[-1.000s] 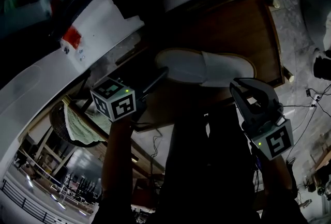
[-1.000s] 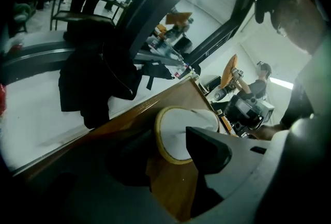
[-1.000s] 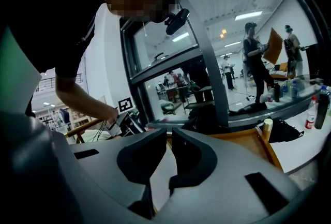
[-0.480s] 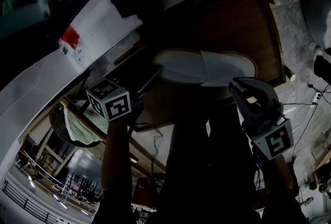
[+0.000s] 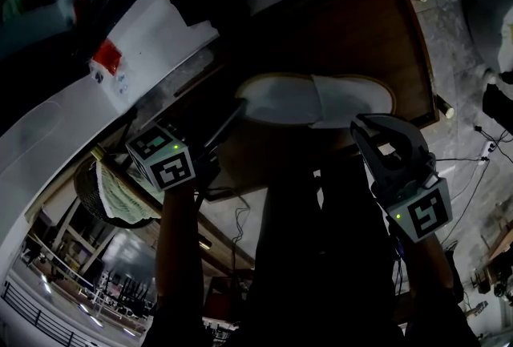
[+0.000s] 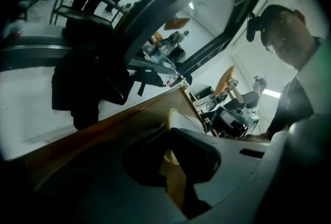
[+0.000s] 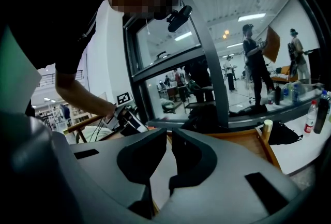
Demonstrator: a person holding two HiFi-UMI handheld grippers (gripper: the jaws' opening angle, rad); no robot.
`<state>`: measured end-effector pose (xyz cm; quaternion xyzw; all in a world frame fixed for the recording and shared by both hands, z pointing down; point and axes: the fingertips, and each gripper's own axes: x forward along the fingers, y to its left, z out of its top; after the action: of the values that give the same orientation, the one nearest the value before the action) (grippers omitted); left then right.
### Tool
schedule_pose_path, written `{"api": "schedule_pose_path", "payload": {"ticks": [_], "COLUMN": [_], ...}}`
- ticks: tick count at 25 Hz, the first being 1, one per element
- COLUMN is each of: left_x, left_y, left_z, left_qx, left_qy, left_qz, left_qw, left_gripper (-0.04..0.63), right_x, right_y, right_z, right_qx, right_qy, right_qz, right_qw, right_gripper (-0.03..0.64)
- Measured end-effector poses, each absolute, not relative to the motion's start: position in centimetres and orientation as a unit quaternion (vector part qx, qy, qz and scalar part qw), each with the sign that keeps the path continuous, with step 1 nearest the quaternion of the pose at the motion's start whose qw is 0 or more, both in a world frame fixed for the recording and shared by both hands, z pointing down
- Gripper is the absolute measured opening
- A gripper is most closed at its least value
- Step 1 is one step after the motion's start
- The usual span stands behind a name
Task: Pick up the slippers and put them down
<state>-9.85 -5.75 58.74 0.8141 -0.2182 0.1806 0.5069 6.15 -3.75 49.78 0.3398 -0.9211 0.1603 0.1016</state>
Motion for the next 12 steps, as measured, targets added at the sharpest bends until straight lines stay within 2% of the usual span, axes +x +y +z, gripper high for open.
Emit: {"api": "schedule_pose_path", "payload": {"ticks": [5,12], "left_x": [-9.5,-9.8], "left_y": [-5.1,-4.7], "left_z": [56.4,51.5], "left_qx": [0.817,0.816], "left_qy": [-0.213,-0.223], "left_qz": [0.142,0.092], "left_qw": [0.516,0.525], "left_gripper": [0.031,0.029], "right_x": [5.9,5.6], "right_y": [-3.1,-3.1], "right_z": [48.4,44.1], "right_qx": [0.335,0.354], "right_qy": [-0.924,-0.921], "right_qz": [0.14,0.122], "right_qw": [0.118,0.106], "right_gripper": [0.041,0.041]}}
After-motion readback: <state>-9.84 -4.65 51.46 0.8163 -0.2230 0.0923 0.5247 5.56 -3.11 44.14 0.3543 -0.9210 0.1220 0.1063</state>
